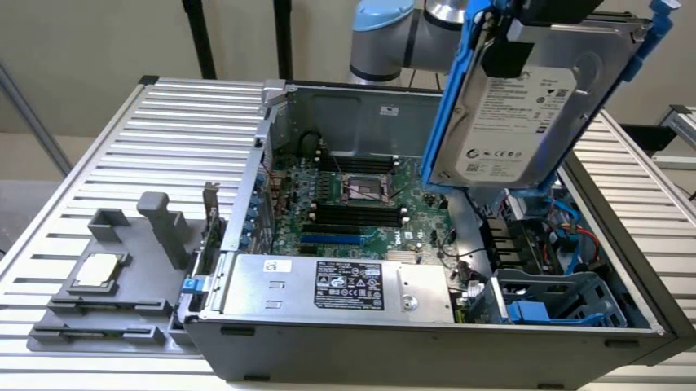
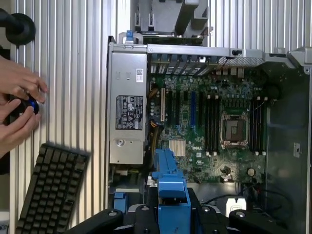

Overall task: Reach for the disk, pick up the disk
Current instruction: 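Pick up the disk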

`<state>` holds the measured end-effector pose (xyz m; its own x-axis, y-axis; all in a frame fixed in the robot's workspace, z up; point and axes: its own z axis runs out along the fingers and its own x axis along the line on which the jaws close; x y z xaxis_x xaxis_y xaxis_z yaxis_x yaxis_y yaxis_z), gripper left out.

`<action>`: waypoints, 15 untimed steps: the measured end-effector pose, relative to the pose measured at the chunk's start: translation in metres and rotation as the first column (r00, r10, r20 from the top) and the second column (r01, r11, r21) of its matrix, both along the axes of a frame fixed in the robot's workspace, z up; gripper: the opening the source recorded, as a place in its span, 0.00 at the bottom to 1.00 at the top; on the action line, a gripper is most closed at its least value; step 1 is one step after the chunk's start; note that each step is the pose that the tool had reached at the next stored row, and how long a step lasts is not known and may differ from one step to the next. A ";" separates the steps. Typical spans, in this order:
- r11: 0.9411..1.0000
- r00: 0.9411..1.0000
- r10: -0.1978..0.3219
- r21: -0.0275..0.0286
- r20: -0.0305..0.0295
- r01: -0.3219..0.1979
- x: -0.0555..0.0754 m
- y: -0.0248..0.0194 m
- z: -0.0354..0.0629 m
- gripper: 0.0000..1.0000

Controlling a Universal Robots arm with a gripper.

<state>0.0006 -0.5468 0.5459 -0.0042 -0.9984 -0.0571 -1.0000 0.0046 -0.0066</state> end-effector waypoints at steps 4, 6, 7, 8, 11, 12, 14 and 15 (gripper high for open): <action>1.000 1.000 0.000 0.000 0.000 0.000 0.018 -0.0054 -0.0009 0.33; 1.000 1.000 0.000 0.000 0.000 0.000 0.027 -0.0083 -0.0015 0.33; 1.000 1.000 0.000 0.000 0.000 0.000 0.032 -0.0100 -0.0020 0.33; 1.000 1.000 0.000 0.000 0.000 0.000 0.037 -0.0116 -0.0025 0.33; 1.000 1.000 0.000 0.000 0.000 0.000 0.049 -0.0168 -0.0047 0.33; 1.000 1.000 0.000 0.000 0.000 0.000 0.053 -0.0187 -0.0056 0.33; 1.000 1.000 0.000 0.000 0.000 0.000 0.060 -0.0228 -0.0080 0.33; 1.000 1.000 0.000 0.000 0.000 0.000 0.063 -0.0250 -0.0093 0.33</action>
